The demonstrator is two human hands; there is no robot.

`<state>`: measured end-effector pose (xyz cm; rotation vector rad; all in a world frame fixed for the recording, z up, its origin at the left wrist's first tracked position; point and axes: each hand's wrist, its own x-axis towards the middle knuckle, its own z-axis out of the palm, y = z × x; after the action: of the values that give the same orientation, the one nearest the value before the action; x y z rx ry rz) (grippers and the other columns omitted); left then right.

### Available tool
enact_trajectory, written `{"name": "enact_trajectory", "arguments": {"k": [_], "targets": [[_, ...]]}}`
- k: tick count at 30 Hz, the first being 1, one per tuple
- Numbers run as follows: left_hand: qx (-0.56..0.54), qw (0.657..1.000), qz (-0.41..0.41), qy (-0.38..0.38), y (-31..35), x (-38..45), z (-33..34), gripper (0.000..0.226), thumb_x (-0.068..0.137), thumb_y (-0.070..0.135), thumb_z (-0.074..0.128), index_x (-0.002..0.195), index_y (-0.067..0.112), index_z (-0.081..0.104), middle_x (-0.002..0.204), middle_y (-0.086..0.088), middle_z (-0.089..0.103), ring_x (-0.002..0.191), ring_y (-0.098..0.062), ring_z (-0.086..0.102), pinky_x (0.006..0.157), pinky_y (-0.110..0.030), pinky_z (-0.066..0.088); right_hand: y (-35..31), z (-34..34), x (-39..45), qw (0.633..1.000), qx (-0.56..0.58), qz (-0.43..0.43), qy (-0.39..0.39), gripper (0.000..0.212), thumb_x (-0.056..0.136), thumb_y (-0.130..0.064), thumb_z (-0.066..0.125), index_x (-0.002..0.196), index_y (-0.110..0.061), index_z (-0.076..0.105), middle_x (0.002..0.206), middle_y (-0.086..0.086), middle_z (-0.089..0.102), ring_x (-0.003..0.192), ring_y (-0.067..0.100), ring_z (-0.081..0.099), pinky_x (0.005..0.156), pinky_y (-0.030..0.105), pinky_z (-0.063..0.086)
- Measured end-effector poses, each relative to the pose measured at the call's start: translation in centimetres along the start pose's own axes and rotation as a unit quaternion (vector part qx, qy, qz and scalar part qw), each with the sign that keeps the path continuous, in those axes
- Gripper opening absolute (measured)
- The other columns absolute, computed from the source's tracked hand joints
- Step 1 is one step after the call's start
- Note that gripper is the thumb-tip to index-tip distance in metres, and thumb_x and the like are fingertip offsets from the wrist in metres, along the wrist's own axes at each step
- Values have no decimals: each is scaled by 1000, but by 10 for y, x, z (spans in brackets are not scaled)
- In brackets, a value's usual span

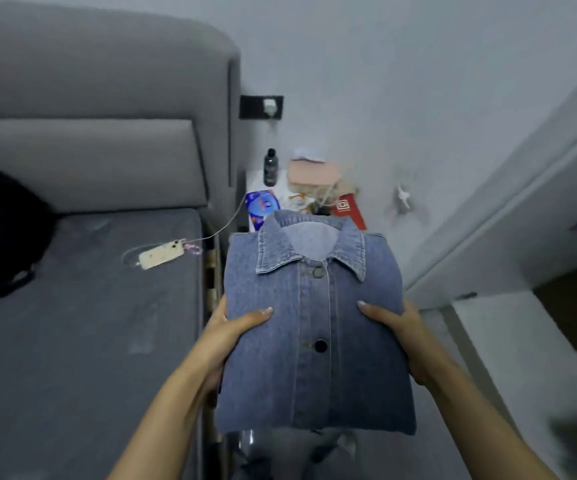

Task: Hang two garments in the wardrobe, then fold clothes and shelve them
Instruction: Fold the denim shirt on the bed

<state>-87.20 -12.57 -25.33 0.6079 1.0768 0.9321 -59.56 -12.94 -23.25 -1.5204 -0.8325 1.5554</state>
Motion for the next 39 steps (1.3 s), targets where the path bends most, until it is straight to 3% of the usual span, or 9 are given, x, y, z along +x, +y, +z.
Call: {"name": "enact_trajectory", "arguments": {"k": [4,8,16,23,29,32,36,39], "targets": [[51,992,-10,-114,15,13,116,62,73,11,80,129,19,52,114,-11,71,100,-33,69,72,-41,59,-34,-95,-62,992,46,-59,104,48,76,-23,77,121,-21,61,109,2,74,96,23,72,69,29,59],[97,972,-1,-214,21,16,242,53,76,12,76,124,20,55,109,-8,73,95,-30,71,66,-36,59,-64,-190,-126,972,85,-113,187,47,76,-23,79,119,-27,60,108,0,73,97,21,71,70,29,59],[149,914,16,-378,20,-11,495,57,69,15,83,121,16,58,105,-11,73,91,-29,72,63,-35,58,-131,-364,-249,908,126,-217,335,52,69,-22,82,117,-21,62,103,3,74,93,22,72,66,31,59],[136,872,13,-470,31,-30,641,56,68,19,82,120,16,61,106,-13,73,91,-33,72,64,-39,59,-193,-457,-316,866,131,-275,397,45,70,-15,79,112,-10,66,104,12,74,90,28,72,68,35,59],[117,822,61,-554,66,-25,770,64,65,16,81,125,17,58,109,-13,72,94,-32,71,65,-40,59,-263,-531,-339,823,113,-325,452,40,79,-13,75,117,-8,65,107,13,73,95,29,71,72,36,58],[107,791,80,-598,84,-15,841,62,66,15,78,125,15,59,107,-13,73,88,-29,73,62,-37,59,-304,-569,-351,799,87,-344,486,39,79,-14,74,116,-8,65,107,13,73,90,26,72,67,32,59],[109,751,81,-646,108,-17,950,65,66,19,76,128,14,57,107,-12,72,86,-25,73,60,-34,58,-366,-623,-380,777,68,-331,531,34,79,-20,75,110,-10,65,92,8,76,79,21,74,59,30,58],[110,717,81,-684,119,-27,1029,50,80,17,72,127,16,57,105,-9,73,84,-22,74,58,-32,58,-405,-664,-407,768,51,-308,559,27,80,-25,73,103,-12,67,87,6,75,74,19,74,58,31,58]]}}
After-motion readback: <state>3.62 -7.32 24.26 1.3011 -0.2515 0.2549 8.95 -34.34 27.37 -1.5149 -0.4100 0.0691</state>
